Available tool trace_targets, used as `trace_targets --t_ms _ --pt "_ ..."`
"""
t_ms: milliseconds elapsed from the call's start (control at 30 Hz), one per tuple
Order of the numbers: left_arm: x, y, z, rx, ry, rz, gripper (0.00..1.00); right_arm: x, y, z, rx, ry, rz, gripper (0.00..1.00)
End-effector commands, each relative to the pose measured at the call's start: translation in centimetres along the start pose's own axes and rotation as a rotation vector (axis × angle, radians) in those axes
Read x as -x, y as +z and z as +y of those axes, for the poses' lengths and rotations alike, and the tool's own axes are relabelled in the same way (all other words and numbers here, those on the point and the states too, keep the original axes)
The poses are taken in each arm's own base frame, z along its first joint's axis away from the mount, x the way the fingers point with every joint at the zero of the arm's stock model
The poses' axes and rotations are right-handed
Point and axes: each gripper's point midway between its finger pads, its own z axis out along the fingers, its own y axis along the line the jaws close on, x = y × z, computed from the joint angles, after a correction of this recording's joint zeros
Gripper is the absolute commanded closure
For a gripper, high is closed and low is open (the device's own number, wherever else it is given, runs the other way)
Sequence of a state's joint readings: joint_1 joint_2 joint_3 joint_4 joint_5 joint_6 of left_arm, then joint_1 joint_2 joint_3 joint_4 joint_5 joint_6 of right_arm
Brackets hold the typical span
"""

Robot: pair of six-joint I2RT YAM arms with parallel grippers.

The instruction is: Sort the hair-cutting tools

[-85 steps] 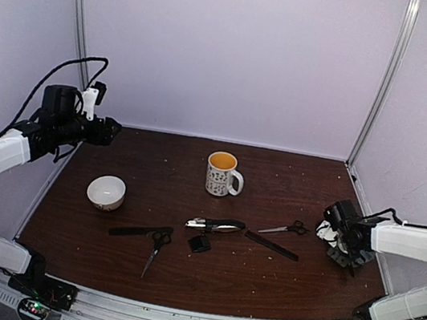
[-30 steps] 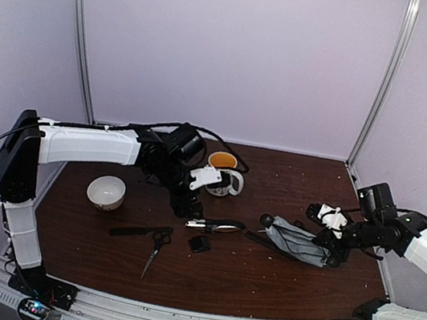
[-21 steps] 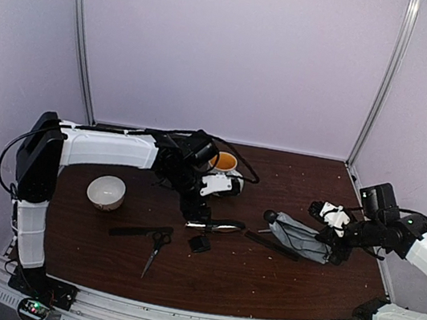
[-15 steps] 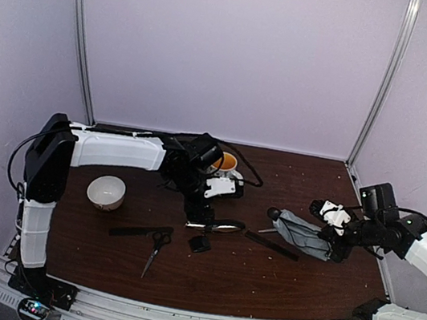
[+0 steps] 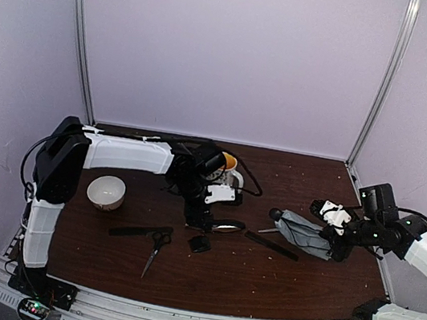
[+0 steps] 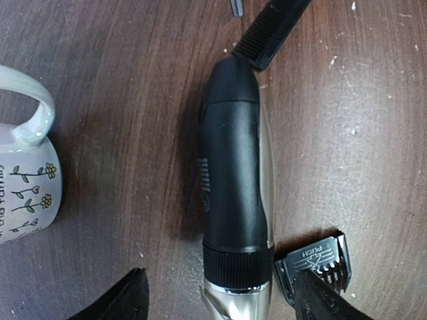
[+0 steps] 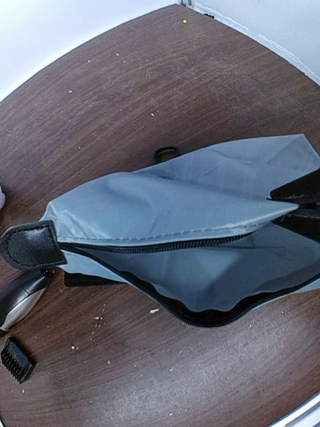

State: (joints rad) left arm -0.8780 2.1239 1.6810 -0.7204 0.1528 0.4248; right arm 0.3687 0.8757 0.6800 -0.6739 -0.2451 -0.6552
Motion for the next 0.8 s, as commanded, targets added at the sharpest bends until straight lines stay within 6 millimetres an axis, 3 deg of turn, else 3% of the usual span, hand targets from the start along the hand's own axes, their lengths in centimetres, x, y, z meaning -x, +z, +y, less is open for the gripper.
trace_targets --t_ms 0,767 --pt "-0.1 0.7 0.6 0.012 0.012 0.021 0.22 -0.2 0.4 -0.4 -0.022 0.007 0.005 1.0" --pt "-1.9 3.1 0.7 0.013 0.03 0.09 0.24 -0.5 1.0 -0.2 -0.015 0.0 0.028 1.0"
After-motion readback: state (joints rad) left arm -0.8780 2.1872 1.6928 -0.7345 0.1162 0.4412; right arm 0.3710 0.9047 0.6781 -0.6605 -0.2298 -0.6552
